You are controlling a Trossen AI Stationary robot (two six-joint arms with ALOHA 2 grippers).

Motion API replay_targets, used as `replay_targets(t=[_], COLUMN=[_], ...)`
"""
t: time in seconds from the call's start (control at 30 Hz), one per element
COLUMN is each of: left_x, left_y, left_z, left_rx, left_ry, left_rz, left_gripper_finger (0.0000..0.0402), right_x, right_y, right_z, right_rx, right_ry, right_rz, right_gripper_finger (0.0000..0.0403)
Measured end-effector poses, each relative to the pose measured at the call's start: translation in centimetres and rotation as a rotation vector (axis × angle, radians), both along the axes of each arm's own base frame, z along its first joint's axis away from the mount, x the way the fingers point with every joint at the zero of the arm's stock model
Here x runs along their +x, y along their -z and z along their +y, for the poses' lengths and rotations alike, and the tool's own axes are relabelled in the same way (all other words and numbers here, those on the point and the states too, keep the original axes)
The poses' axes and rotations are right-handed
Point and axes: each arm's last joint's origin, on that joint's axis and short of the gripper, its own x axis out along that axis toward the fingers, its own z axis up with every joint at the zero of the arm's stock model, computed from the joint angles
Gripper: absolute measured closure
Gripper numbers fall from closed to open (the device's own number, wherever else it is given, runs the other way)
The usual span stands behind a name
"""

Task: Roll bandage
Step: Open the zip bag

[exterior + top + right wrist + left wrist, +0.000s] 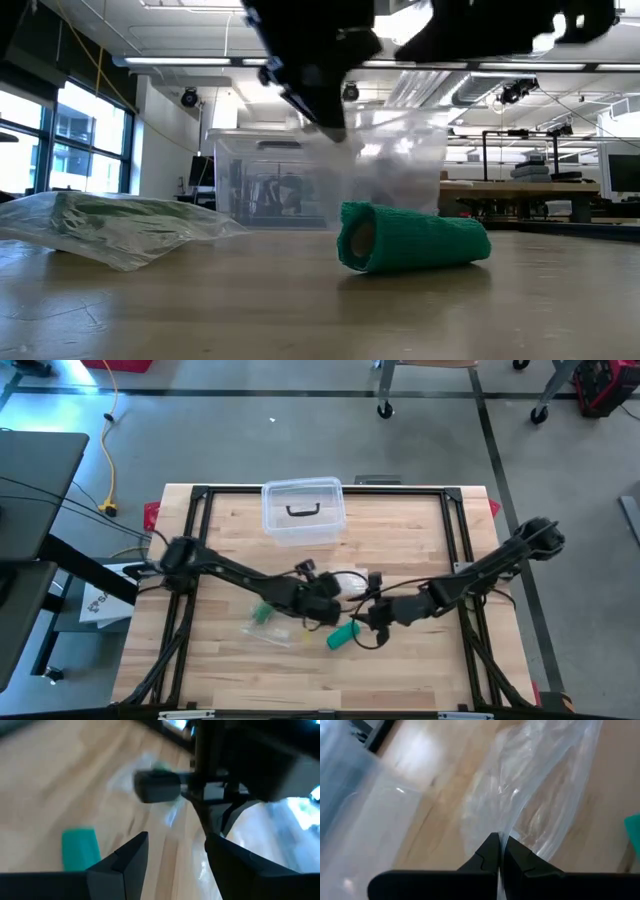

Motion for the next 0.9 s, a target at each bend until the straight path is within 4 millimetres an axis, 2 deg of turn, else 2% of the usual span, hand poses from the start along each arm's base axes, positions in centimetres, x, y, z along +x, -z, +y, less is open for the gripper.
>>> replay_targets(t=[0.13, 0.3, 0.37, 0.6, 0.7, 0.83, 0.9], left_x=[2.1, 2.9, 2.9, 2.7, 2.9, 2.9, 2.9], left_y=[0.6, -0.2, -0.3, 0.1, 0.0, 0.0, 0.0], left_z=[0.2, 0.2, 0.1, 0.2, 0.2, 0.0, 0.0], left_rx=[-0.034, -0.082, -0.098, -0.123, -0.129, -0.128, -0.128], left_ry=[-0.024, -0.006, 0.001, 0.005, 0.001, -0.001, -0.003], left_rz=[-0.016, -0.057, -0.062, -0.039, -0.057, -0.066, -0.070], left_gripper_finger=[0.0402, 0.0401, 0.0401, 0.0401, 0.0401, 0.0401, 0.0401], right_x=[0.4, 0.4, 0.4, 0.6, 0.8, 0.8, 0.8], right_y=[1.9, 3.9, 3.9, 1.9, 1.9, 2.4, 2.7], right_z=[0.1, -0.4, -0.5, 1.3, 1.1, 0.3, -0.1], right_rx=[-0.040, -0.179, -0.219, -0.279, -0.296, -0.239, -0.224], right_ry=[0.025, 0.169, 0.223, 0.145, 0.141, 0.073, 0.095], right_rz=[0.133, 0.198, 0.181, 0.136, 0.157, 0.245, 0.259], right_gripper_finger=[0.0213, 0.0212, 0.0213, 0.0213, 0.0213, 0.0213, 0.0213])
